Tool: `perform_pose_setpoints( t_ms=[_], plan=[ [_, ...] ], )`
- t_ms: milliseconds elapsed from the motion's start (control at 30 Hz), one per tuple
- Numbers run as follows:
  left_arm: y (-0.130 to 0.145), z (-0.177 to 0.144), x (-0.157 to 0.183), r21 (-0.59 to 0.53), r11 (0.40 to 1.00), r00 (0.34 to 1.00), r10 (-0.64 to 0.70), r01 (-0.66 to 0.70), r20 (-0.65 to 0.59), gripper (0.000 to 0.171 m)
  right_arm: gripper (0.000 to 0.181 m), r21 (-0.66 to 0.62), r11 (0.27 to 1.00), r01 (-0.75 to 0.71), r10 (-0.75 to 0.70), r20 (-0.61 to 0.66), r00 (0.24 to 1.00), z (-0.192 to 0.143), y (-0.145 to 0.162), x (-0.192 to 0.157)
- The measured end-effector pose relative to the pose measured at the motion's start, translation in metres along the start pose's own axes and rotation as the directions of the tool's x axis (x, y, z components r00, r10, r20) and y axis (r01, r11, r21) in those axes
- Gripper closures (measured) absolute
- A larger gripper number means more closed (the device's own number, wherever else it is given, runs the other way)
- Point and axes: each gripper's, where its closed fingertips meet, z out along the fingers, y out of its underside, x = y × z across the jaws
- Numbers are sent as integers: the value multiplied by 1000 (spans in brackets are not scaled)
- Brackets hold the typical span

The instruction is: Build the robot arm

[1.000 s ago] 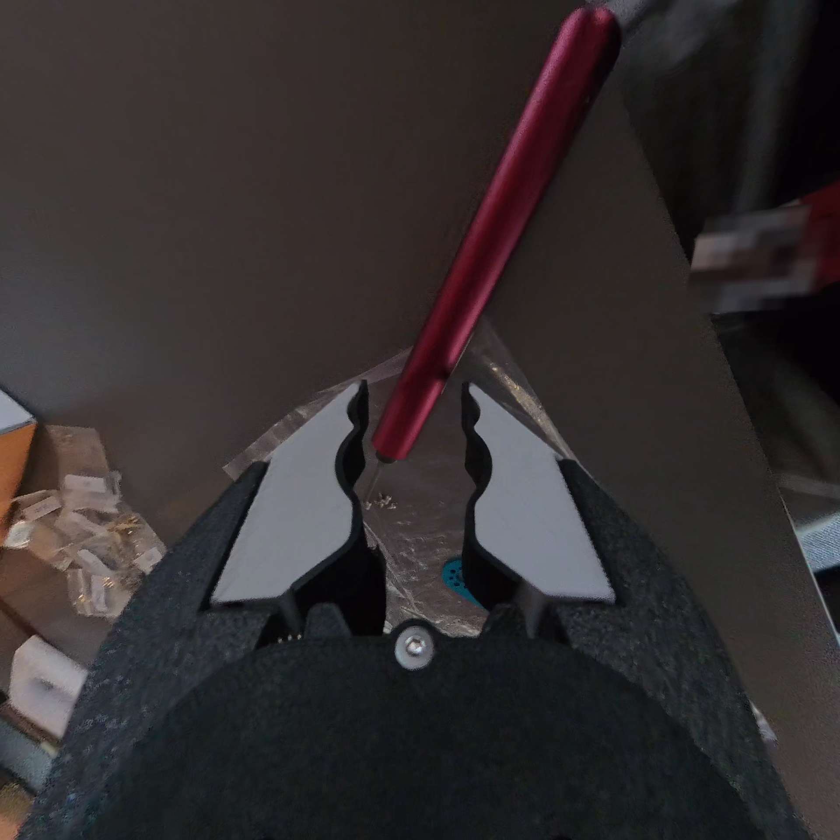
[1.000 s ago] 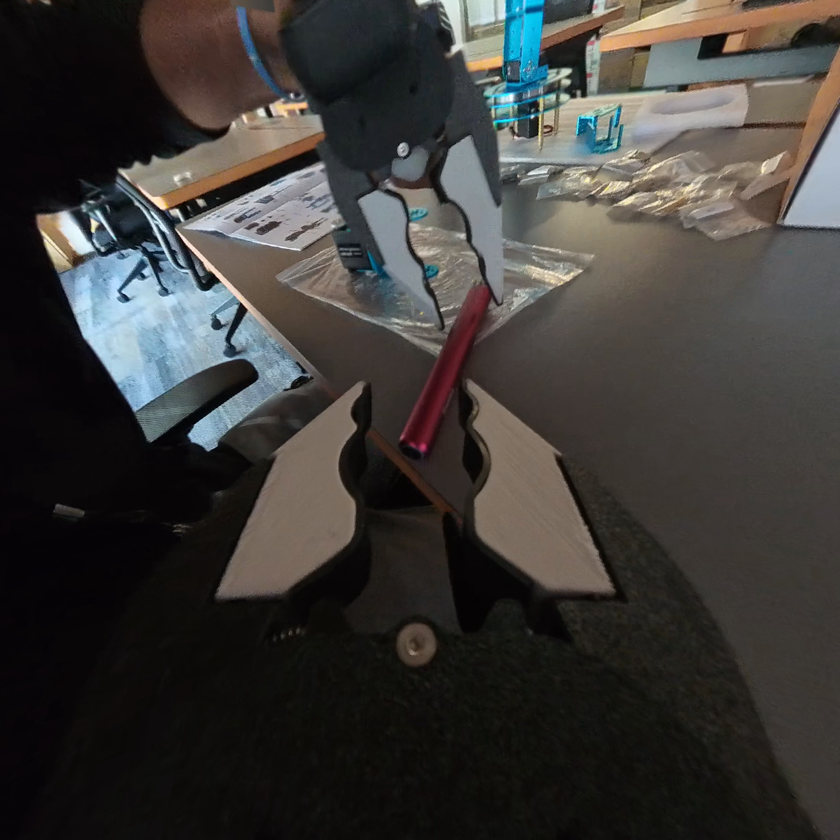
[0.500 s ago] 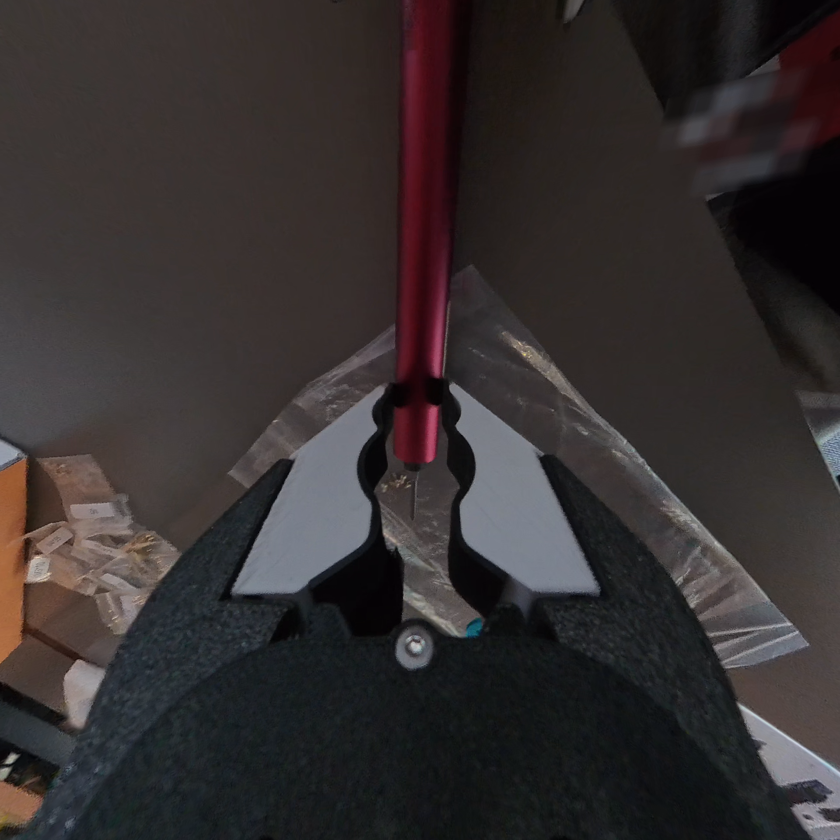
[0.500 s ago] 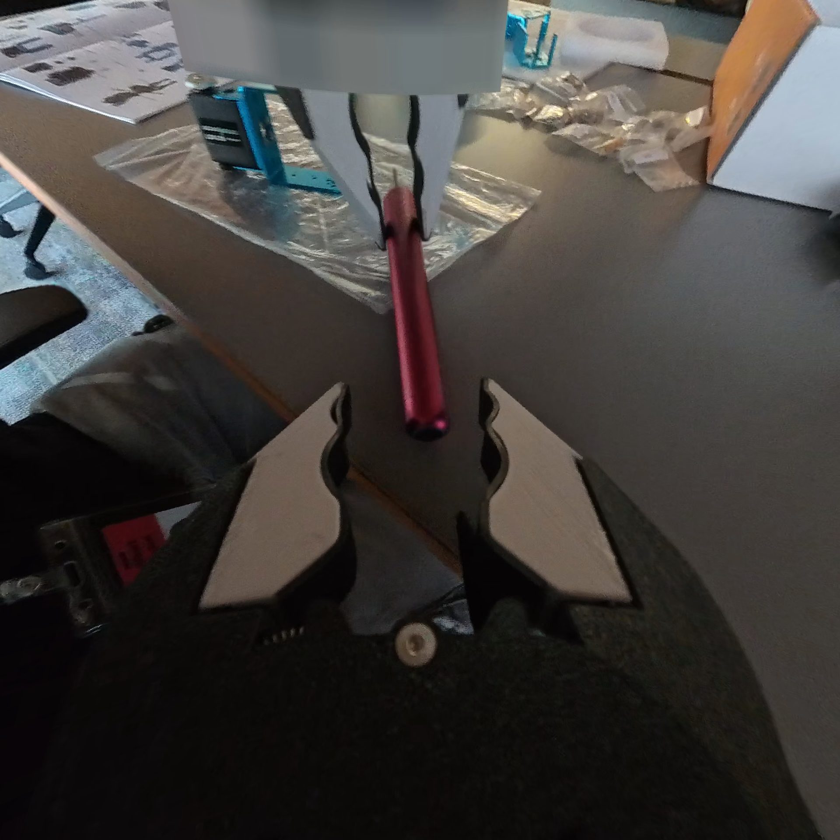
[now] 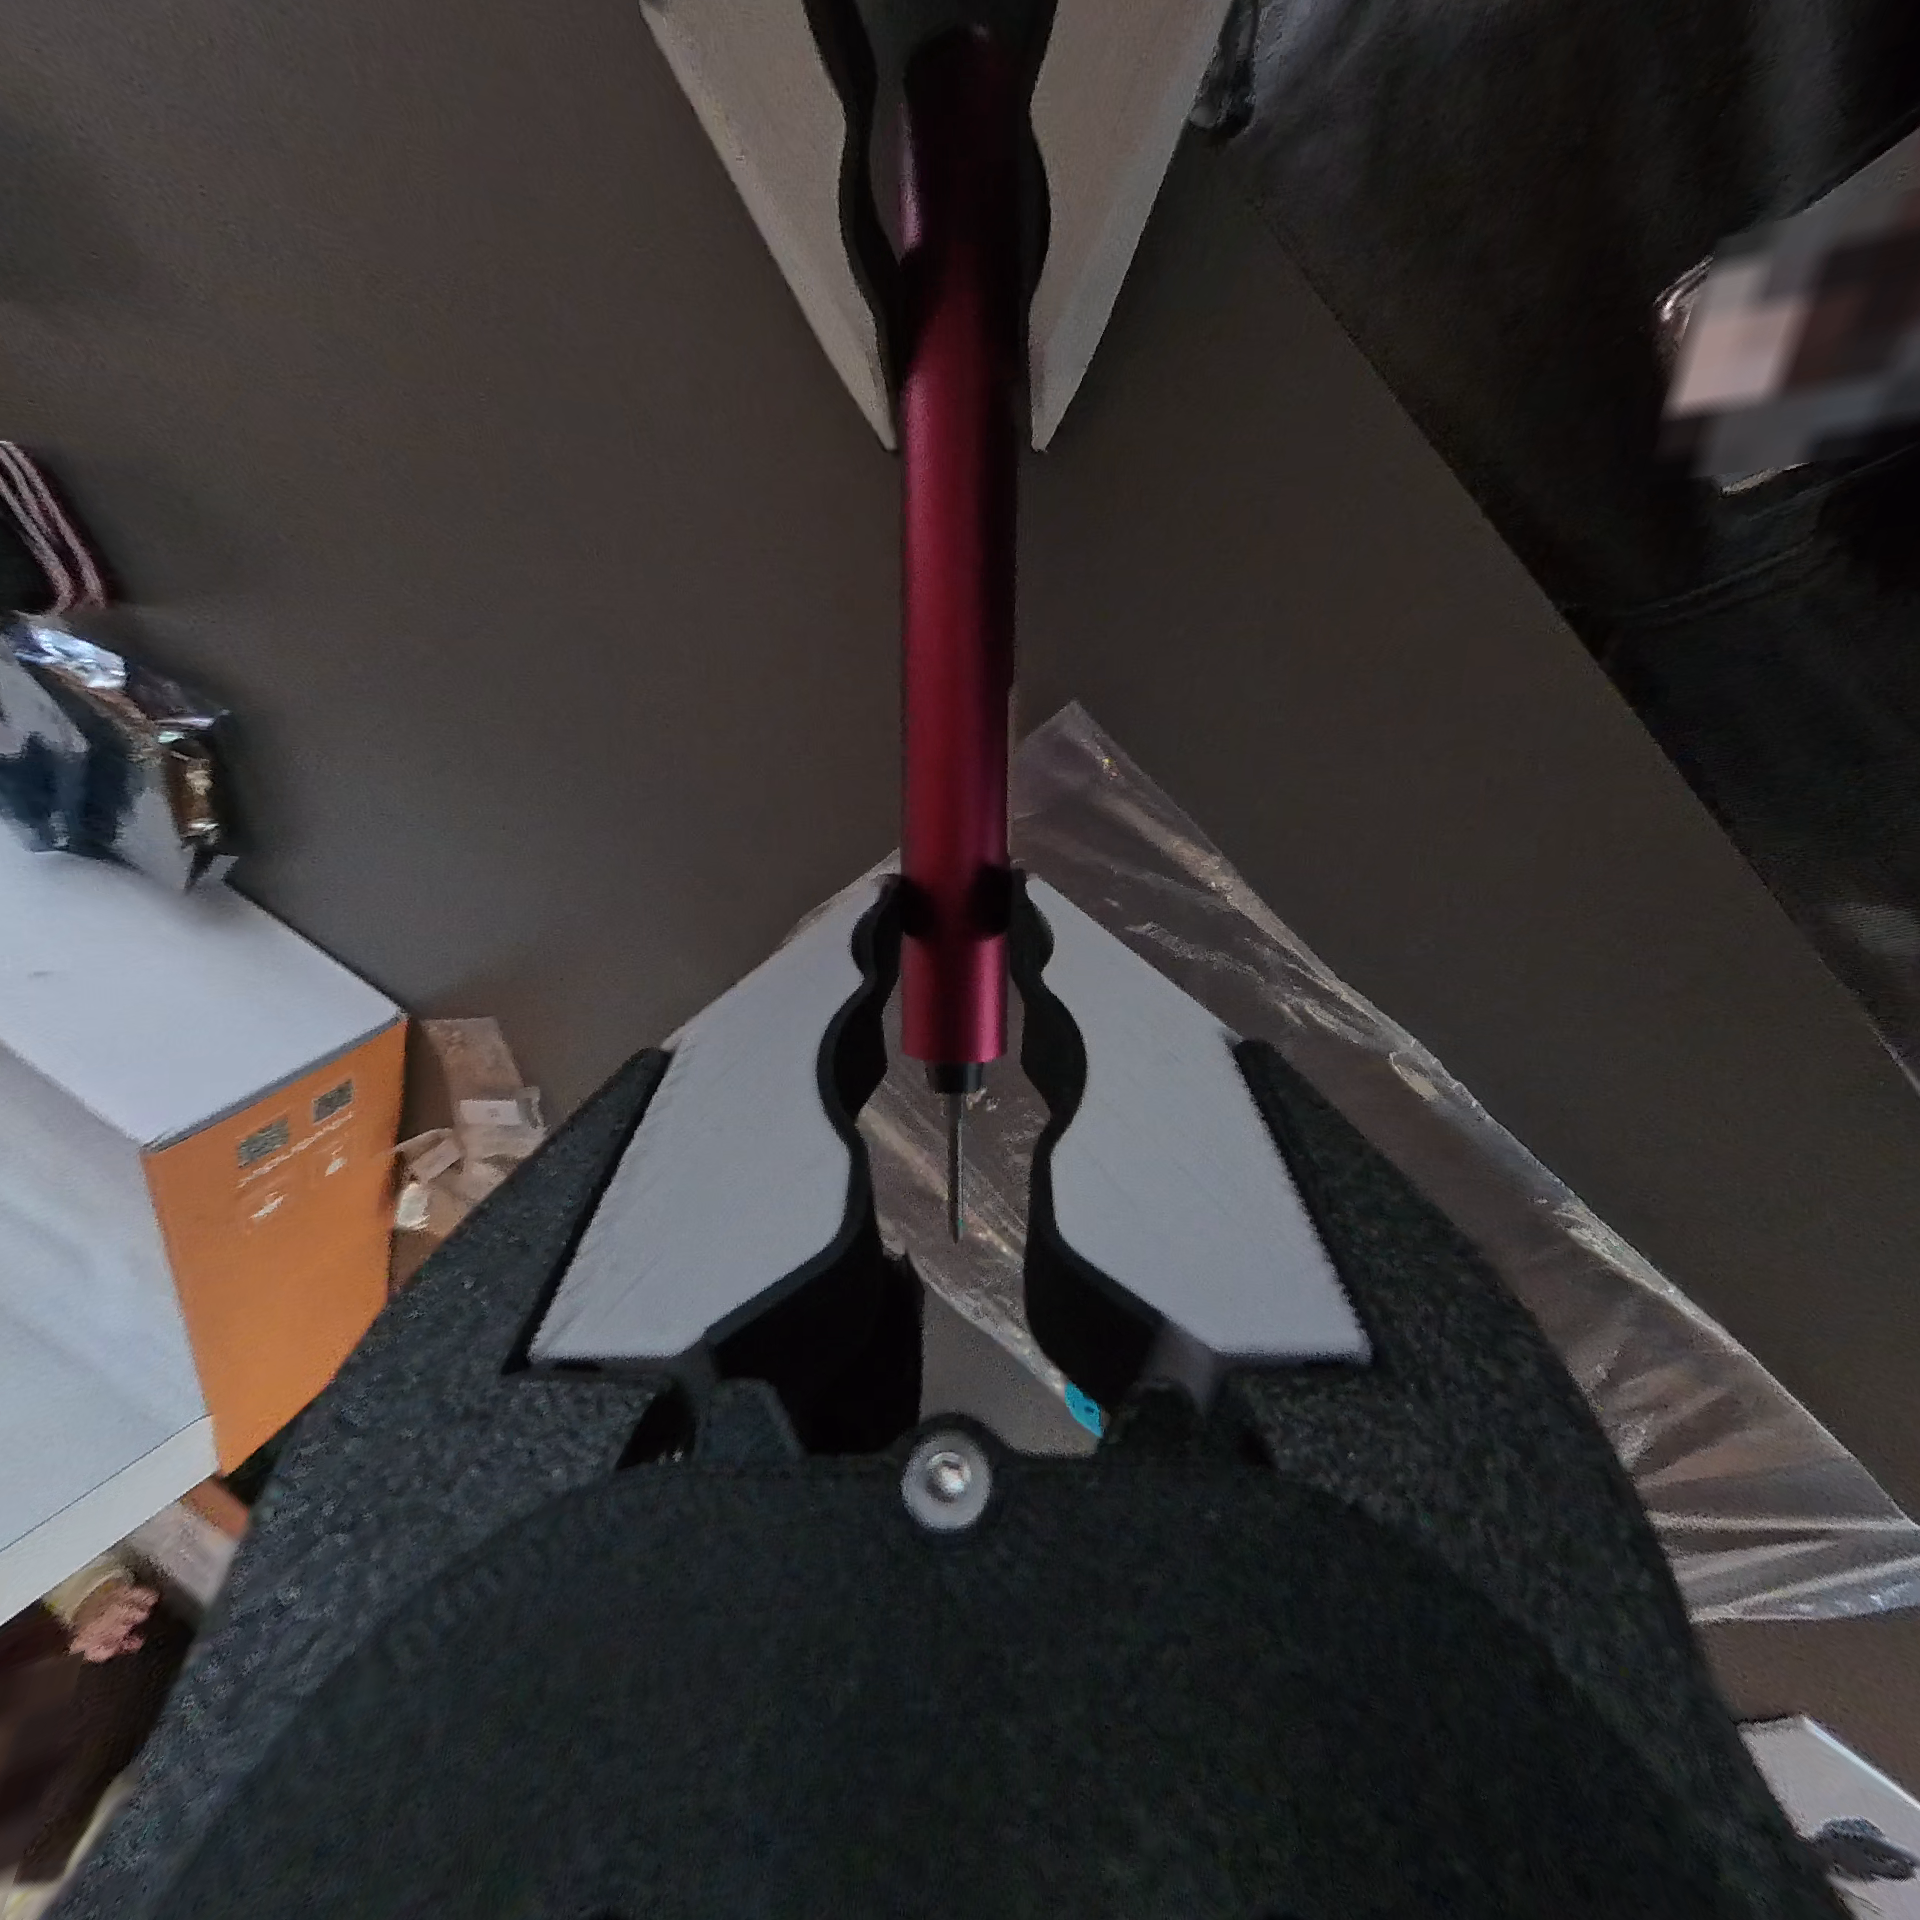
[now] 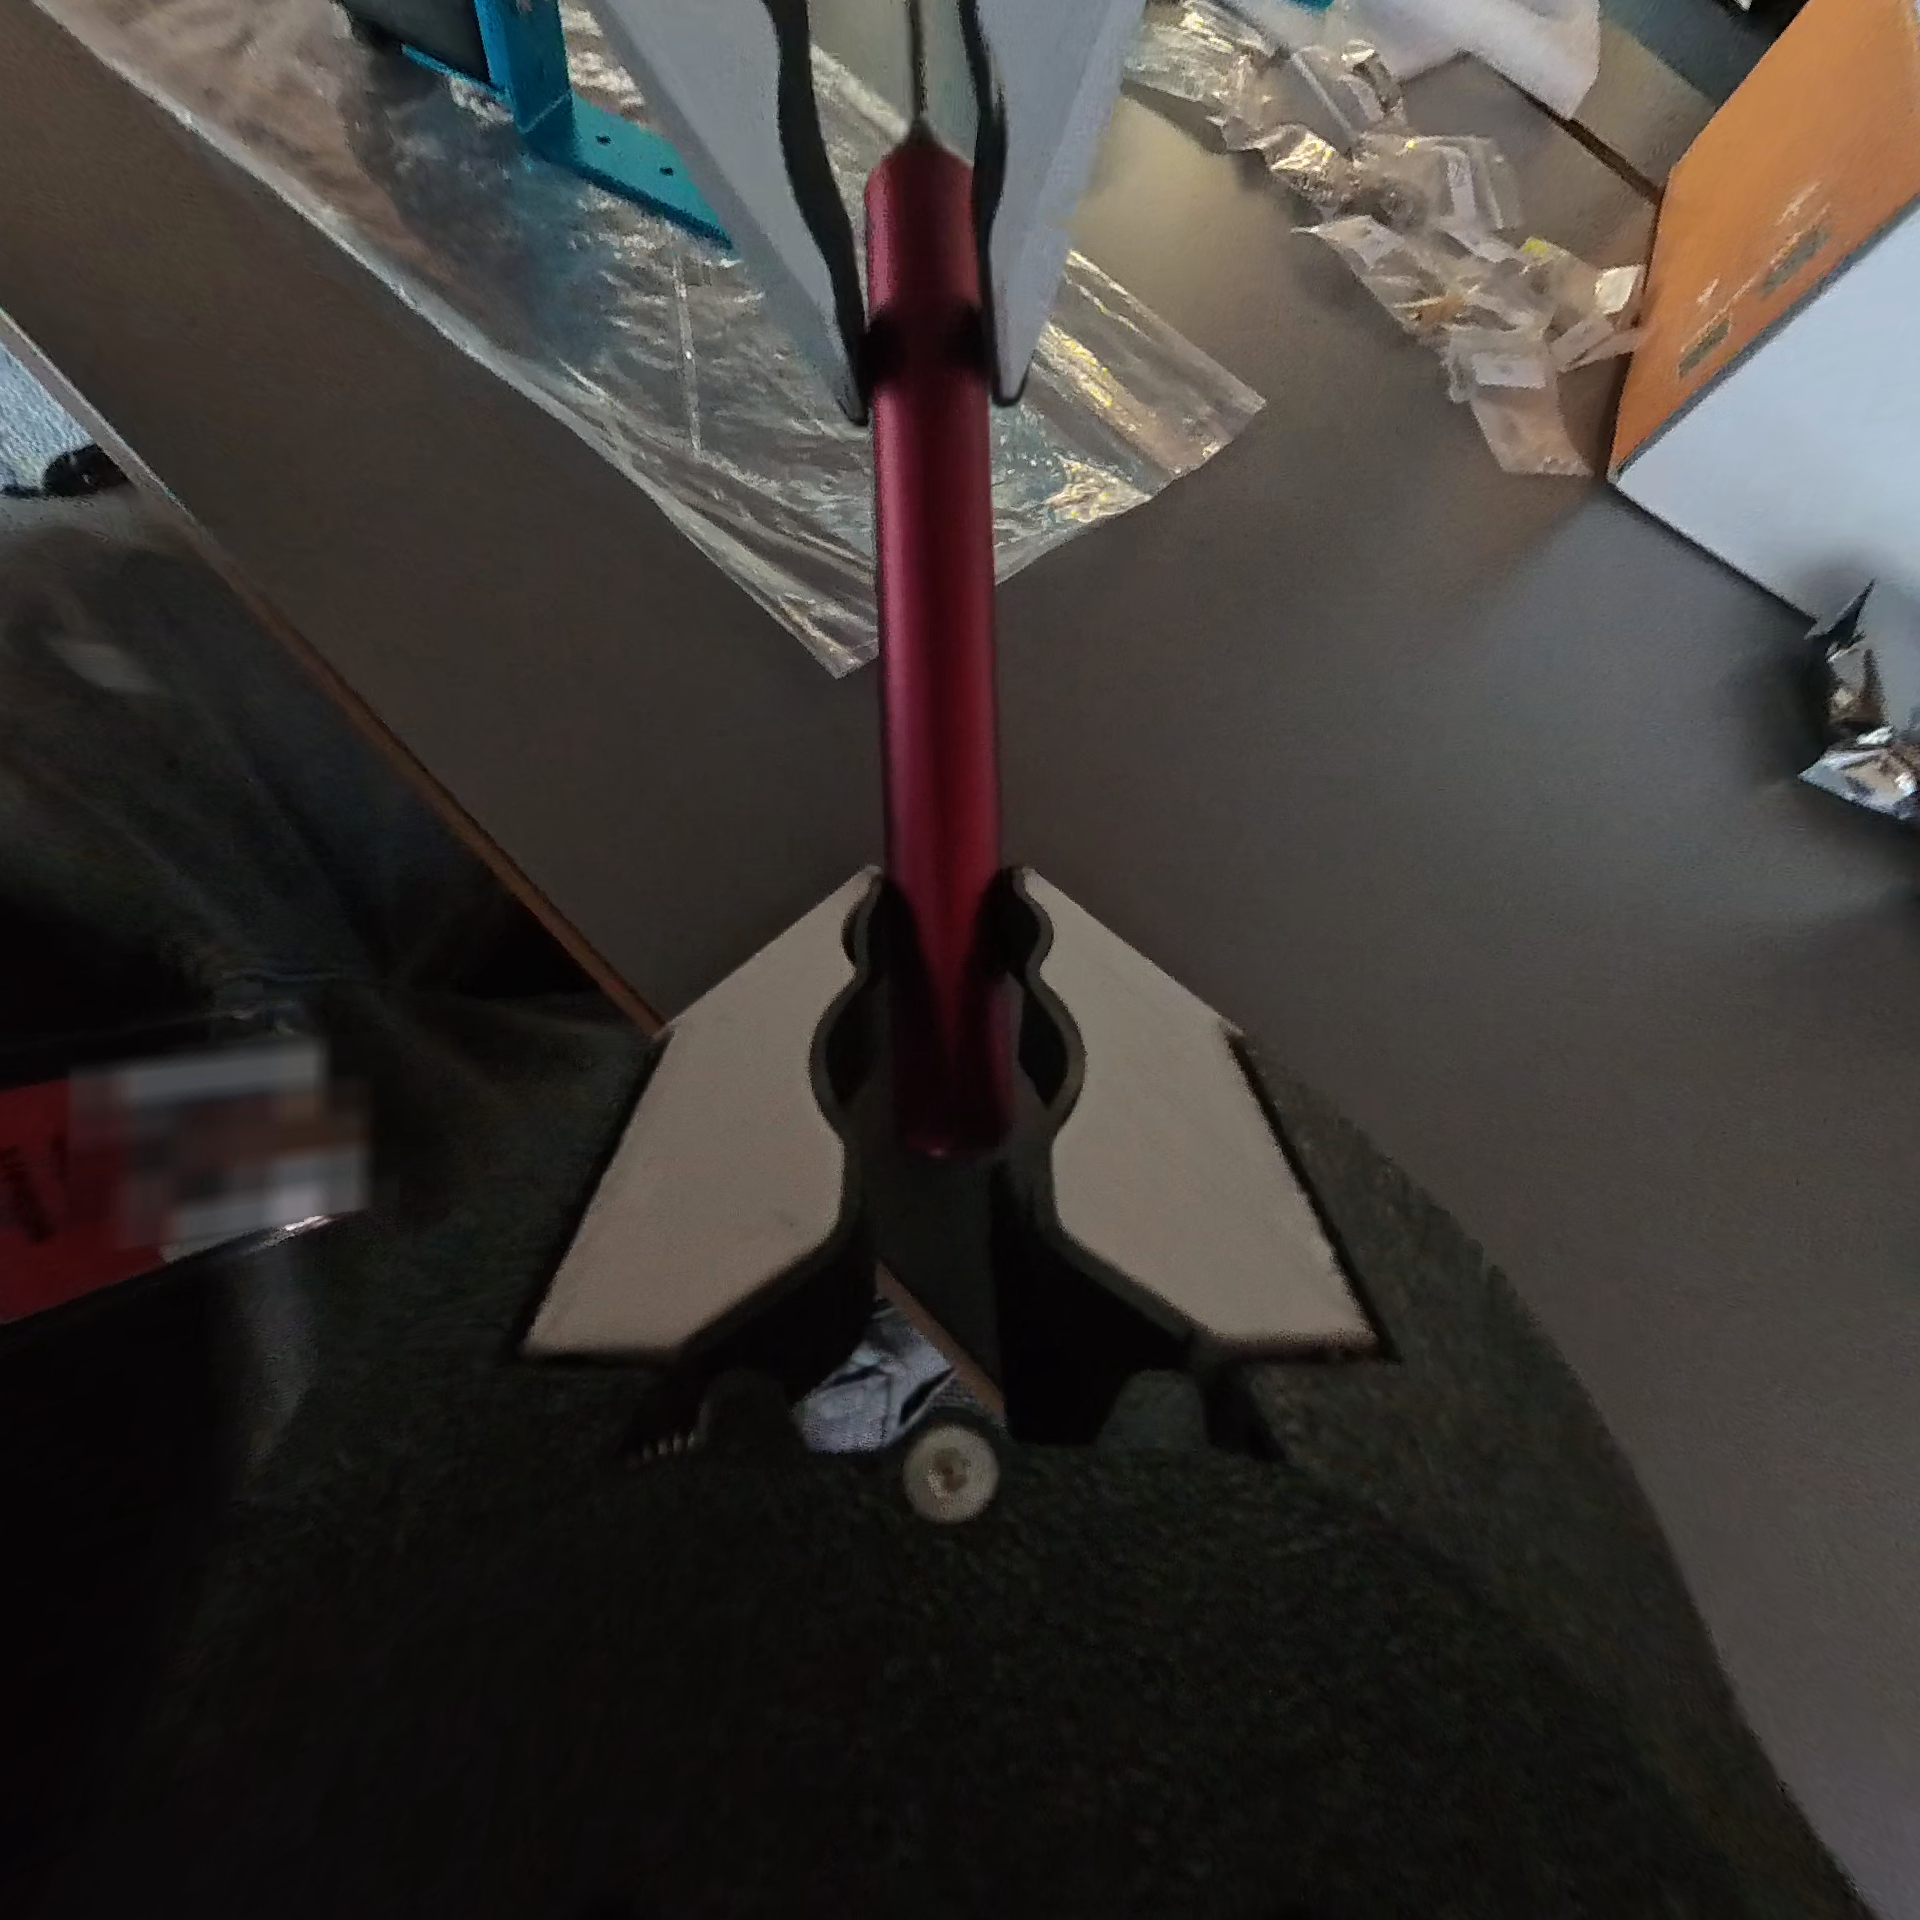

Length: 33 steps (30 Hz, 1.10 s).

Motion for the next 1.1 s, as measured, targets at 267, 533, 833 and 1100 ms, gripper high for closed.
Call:
perform_pose_setpoints(
  t_ms=[267, 533, 833, 1100],
  plan=[
    [1, -1, -21, -69, 994, 935, 101, -82, 341, 140, 162, 78, 987, -143, 129, 164, 978, -15, -8, 13],
    [-4, 4, -59, -160, 973, 704, 232, -167, 671, 170, 162, 145, 972, -182, 140, 261, 955, -38, -23, 31],
    [-28, 11, -39, 238, 963, 842, -231, 127, 488, 116, 161, 89, 987, -137, 114, 223, 968, -50, -41, 60],
    [-21, 19, -82, 169, 972, 670, -237, 166, 704, 156, 160, 174, 968, -183, 134, 261, 956, -73, -60, 69]
  ],
)
